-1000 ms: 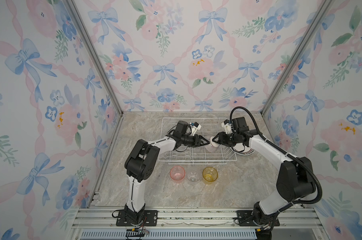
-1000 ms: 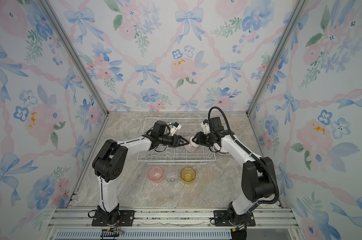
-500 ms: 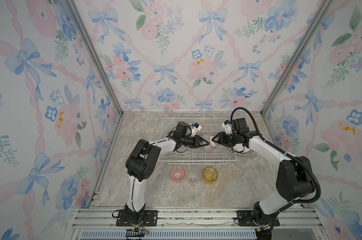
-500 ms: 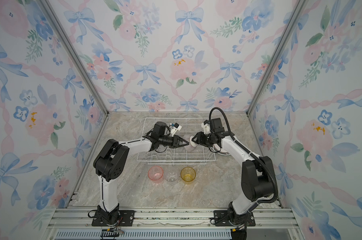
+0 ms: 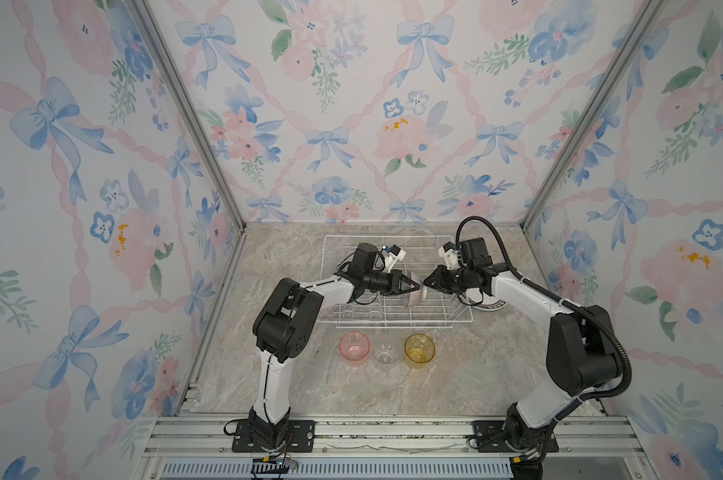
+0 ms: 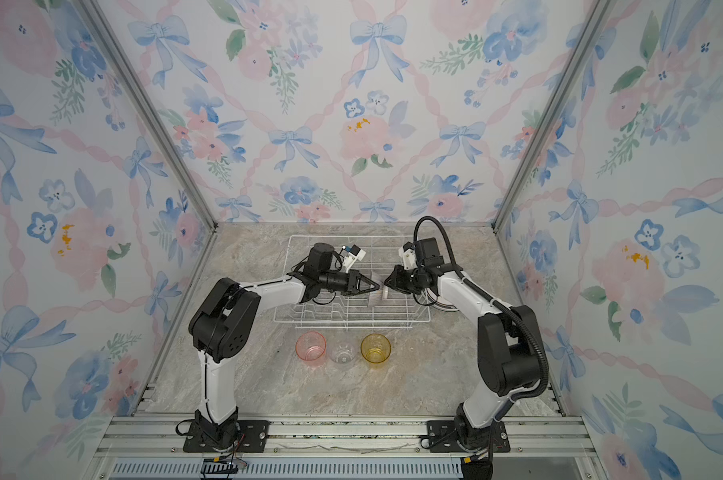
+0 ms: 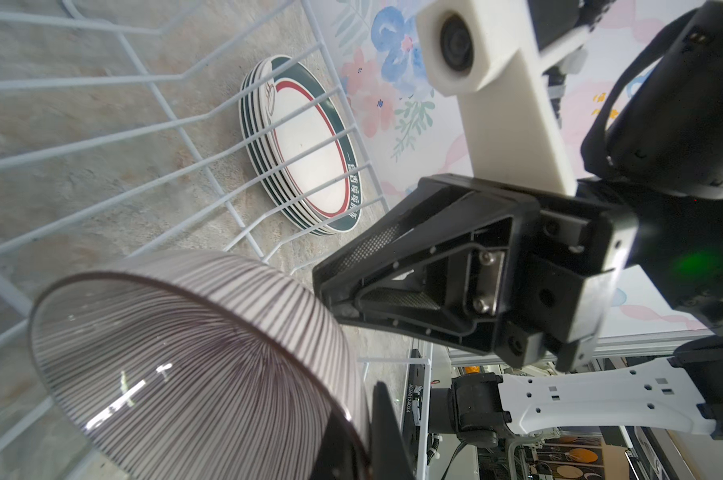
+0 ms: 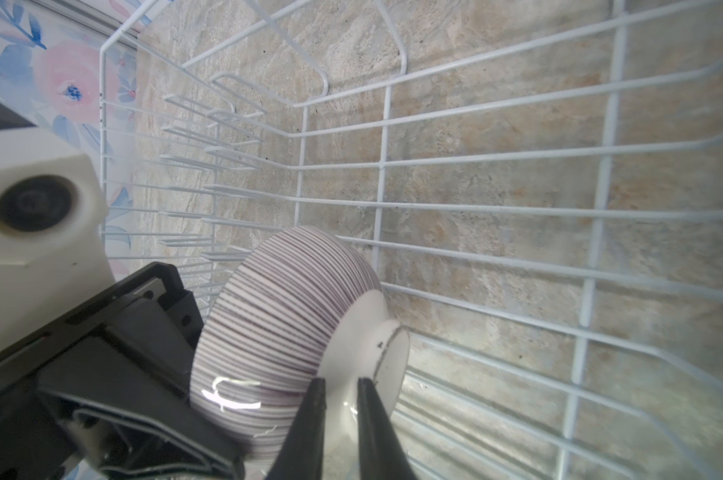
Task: Unload the mixed dishes from the dish rack
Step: 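Carry the striped bowl with the left gripper down beside the yellow glass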
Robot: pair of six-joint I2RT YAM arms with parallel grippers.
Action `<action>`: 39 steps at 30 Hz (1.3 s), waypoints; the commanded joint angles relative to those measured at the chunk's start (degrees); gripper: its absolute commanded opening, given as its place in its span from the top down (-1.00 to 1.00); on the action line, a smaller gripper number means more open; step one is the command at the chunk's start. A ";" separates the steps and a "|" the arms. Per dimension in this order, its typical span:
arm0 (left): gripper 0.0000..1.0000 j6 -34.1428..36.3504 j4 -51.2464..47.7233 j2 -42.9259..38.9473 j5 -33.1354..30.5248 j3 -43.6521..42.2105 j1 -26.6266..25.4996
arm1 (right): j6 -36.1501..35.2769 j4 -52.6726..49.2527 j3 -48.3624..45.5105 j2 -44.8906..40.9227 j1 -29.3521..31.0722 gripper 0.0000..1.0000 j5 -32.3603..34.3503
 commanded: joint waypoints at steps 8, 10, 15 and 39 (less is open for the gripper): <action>1.00 22.17 -29.01 -5.05 -12.63 10.60 -4.16 | -6.88 -10.01 2.15 -8.75 -0.65 0.58 7.91; 1.00 24.32 -31.53 -6.72 -15.38 11.48 -4.77 | -7.43 -10.98 2.04 -10.22 -1.18 0.58 8.81; 1.00 29.81 -37.11 -10.20 -19.91 13.15 -6.22 | -8.35 -13.03 1.53 -14.08 -3.00 0.58 10.11; 1.00 57.86 -57.43 -18.25 -60.55 20.50 -39.04 | -10.20 -23.50 -4.40 -36.82 -12.30 0.49 15.65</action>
